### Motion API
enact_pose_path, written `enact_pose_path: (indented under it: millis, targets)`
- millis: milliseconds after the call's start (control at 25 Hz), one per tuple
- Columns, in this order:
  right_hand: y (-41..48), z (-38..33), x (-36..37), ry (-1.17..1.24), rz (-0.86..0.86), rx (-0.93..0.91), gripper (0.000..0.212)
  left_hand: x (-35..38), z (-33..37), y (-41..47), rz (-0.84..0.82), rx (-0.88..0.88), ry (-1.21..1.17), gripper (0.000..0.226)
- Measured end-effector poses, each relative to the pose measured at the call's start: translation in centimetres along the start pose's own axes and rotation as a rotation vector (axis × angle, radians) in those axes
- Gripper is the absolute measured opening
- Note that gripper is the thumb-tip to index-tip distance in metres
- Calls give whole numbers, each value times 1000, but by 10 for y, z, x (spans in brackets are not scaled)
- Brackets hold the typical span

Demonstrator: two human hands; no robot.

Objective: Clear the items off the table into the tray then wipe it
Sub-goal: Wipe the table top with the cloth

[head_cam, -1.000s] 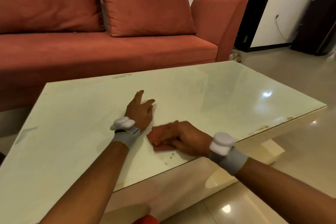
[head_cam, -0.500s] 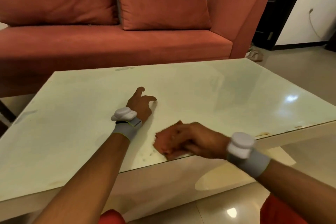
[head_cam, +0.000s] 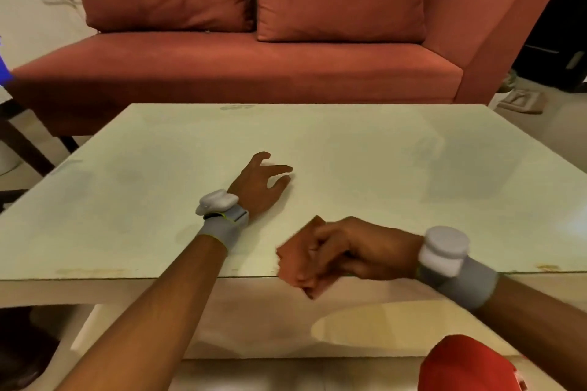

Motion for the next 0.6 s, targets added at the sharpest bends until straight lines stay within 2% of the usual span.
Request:
enact_pose_path:
  millis: [80, 120, 240, 280, 320, 440, 520, 600]
  targets:
    - [-29, 15, -26, 52, -48, 32, 18, -6, 5, -6, 73, -50, -114, 27]
    - [-33, 31, -39, 44, -9, 71, 19, -10, 6, -9, 106, -75, -187, 27]
    - [-12, 62, -67, -139, 271, 91, 21, -16, 6, -14, 166, -126, -287, 26]
    - [2, 63, -63, -124, 332, 120, 20, -18, 4, -13, 180, -135, -304, 26]
    - [12, 58, -52, -46, 334, 131, 18, -19, 3, -14, 192, -148, -310, 25]
    - [-7, 21, -18, 50, 122, -42, 18, -16, 3, -11, 196, -171, -217, 26]
    - [-34, 24, -33, 109, 42, -56, 19, -10, 5, -11, 178, -167, -114, 27]
    - [-54, 59, -61, 82, 70, -10, 19, -4, 8, -11, 150, -177, -43, 29]
Point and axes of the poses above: each hand's wrist, its own y-axis towards the middle knuckle, its own x-axis out of the palm, z = x × y, the point moved 7 cm from there along y, towards the middle knuckle, and after that the axes turned 10 degrees about -x, right-handed, at the moved point
